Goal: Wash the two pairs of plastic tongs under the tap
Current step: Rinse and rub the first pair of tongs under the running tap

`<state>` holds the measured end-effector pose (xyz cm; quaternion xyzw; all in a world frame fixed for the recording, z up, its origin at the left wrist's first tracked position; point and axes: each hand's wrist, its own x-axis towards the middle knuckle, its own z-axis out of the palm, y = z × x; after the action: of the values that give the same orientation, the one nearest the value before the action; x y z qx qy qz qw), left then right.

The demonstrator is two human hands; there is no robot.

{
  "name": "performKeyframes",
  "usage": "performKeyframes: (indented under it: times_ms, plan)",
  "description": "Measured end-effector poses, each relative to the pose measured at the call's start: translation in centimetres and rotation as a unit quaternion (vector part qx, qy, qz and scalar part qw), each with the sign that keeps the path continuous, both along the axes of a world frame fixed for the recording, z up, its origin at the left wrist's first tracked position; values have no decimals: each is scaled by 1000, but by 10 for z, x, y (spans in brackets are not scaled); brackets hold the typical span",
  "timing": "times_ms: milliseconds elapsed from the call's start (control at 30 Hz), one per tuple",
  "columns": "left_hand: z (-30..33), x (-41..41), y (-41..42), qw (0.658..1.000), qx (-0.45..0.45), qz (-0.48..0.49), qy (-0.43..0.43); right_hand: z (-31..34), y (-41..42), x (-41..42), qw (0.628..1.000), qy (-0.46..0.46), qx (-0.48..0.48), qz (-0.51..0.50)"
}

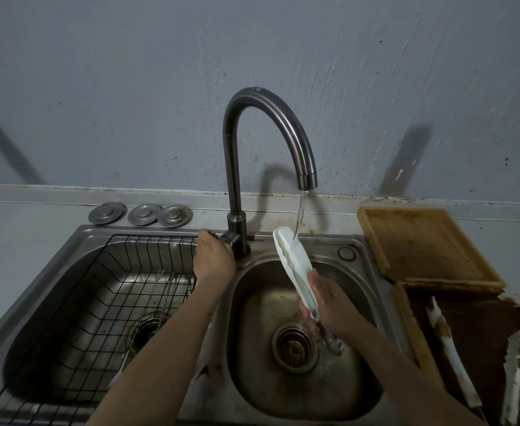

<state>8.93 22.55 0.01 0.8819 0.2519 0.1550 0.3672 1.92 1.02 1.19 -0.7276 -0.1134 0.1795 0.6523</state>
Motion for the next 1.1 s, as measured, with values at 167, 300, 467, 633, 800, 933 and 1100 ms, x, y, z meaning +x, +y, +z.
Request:
performKeyframes:
  times_ms: [167,300,467,633,800,933,1100]
  plan:
    - [8,14,0,996,72,-22,53,32,-8,9,986,-140,-59,-72]
    - [5,14,-1,995,86,-17,51,26,-4,10,933,-258,-226,-107]
    - [5,13,-3,994,94,-12,62,-17,2,-3,722,-123,-664,152]
    - [5,13,-2,991,111,-18,75,-15,14,9,793,-131,-595,18]
    - [5,12,-4,993,95,-8,63,-13,16,15,774,-97,-623,61]
    - [8,9,-5,995,82,-8,65,-16,17,19,767,-80,-629,105]
    - [9,4,-4,997,26,-44,66,-28,0,18,783,-27,-599,164]
